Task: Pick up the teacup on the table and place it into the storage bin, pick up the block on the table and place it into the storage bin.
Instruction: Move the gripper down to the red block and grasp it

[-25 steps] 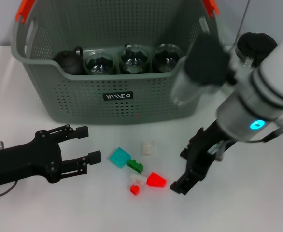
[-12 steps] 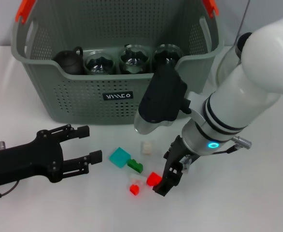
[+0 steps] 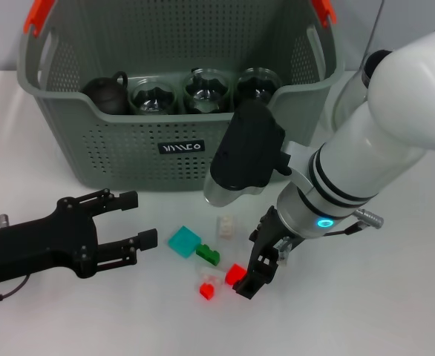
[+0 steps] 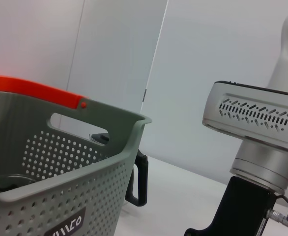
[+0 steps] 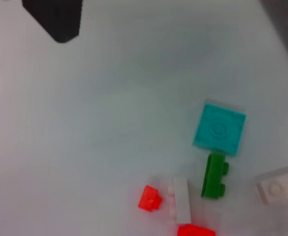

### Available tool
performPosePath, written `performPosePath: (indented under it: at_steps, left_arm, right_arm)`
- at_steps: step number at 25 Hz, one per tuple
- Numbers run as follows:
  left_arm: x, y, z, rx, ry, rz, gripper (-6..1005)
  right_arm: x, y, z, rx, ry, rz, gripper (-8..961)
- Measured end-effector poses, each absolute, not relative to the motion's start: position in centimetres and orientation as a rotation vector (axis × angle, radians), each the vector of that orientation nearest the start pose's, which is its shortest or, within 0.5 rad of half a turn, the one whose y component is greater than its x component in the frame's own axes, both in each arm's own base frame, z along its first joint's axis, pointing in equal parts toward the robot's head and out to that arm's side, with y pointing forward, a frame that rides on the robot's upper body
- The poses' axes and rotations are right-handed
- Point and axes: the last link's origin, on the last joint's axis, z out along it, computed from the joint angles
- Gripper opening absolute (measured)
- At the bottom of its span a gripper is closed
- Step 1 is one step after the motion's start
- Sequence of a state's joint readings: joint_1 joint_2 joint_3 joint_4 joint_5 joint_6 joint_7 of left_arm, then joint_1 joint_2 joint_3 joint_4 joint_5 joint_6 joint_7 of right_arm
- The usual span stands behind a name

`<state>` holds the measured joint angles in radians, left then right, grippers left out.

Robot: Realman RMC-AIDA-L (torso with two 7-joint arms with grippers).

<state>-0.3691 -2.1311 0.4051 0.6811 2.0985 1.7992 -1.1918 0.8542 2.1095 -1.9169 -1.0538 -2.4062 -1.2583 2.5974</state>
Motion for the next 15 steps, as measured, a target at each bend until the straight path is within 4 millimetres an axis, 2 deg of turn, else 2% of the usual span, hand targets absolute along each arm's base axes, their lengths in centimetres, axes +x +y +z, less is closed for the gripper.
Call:
performPosePath:
  at_steps: [15]
  left_arm:
    - [-29.83, 26.20, 1.22, -2.625, -0.605, -0.894, 765]
  right_arm:
    - [11.83, 33.52, -12.29, -2.872, 0.421, -0.694, 928]
